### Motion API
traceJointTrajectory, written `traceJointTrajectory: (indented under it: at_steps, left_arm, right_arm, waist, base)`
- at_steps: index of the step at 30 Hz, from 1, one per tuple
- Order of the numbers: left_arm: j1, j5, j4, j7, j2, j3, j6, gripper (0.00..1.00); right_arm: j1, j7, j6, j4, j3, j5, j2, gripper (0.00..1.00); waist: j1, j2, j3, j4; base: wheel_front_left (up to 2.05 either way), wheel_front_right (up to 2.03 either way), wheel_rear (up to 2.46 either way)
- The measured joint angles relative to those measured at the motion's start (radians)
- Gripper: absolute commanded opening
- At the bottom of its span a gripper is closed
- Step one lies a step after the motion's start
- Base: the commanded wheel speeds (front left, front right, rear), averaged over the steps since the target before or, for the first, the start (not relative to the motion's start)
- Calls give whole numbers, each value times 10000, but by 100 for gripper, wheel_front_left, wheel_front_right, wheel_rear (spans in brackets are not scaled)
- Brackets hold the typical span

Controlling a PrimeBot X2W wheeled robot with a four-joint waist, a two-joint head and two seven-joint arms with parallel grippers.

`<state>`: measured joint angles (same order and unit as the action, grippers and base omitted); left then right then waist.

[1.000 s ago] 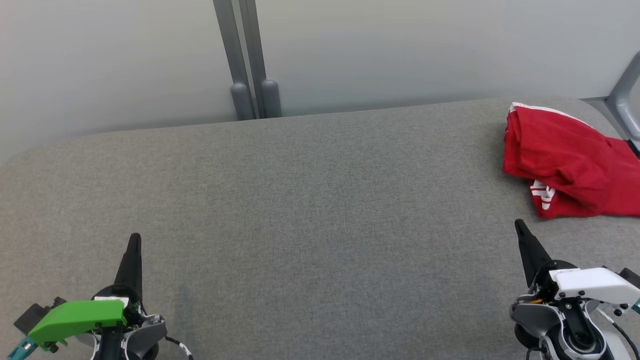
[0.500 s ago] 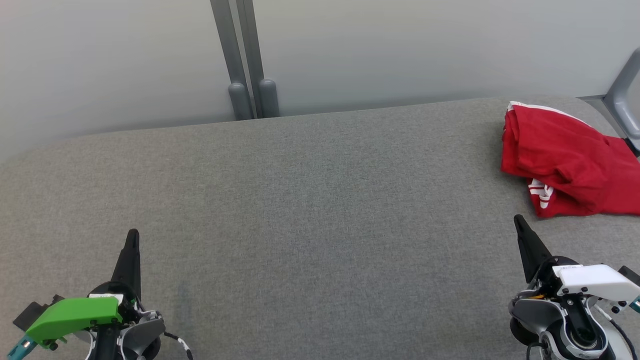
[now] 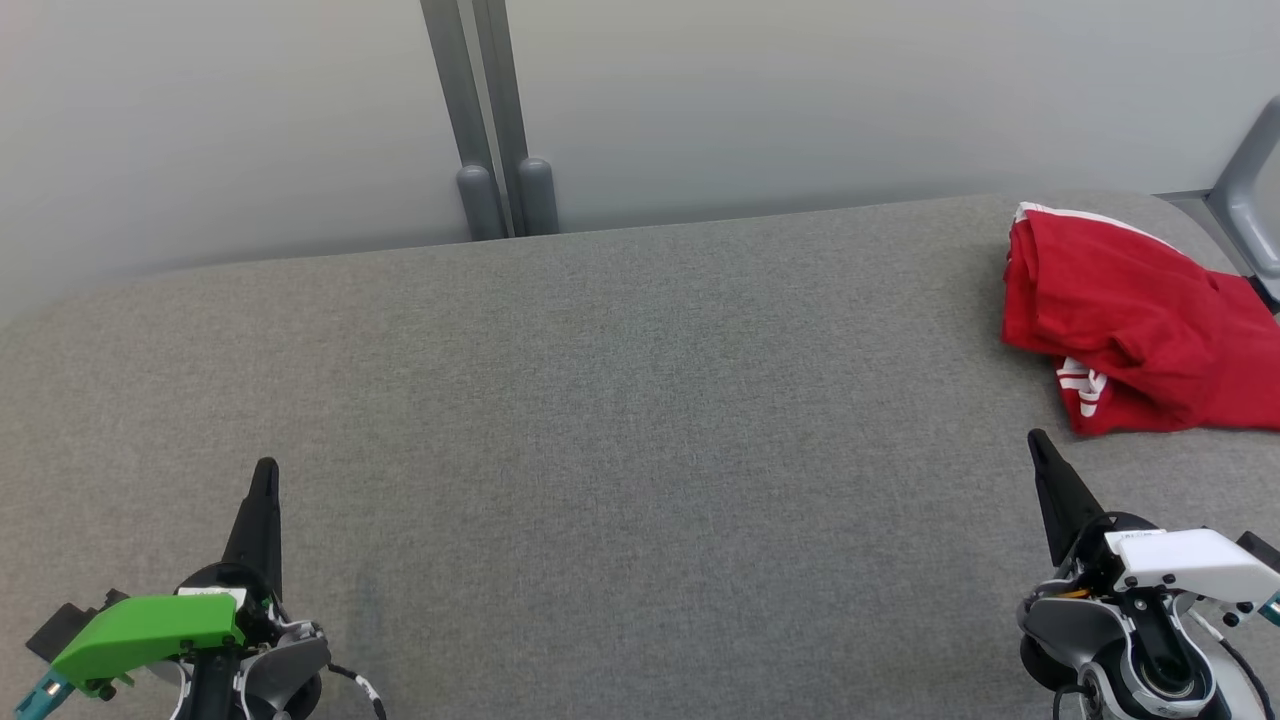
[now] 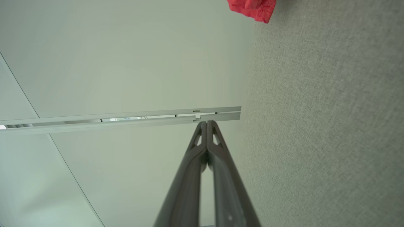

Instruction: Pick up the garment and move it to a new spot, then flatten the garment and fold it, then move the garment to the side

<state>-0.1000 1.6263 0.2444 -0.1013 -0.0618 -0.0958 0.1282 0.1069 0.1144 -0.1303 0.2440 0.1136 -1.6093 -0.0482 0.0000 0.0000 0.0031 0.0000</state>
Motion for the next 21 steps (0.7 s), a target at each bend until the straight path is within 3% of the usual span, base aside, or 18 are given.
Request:
traceJointTrajectory:
  at_steps: [21]
  left_arm:
    - [-14, -8, 4, -29, 33, -40, 2, 0]
  right_arm:
    - [0, 0, 0, 0, 0, 0, 0, 0]
  waist:
    - [1, 0, 0, 0]
  base:
    - [0, 0, 0]
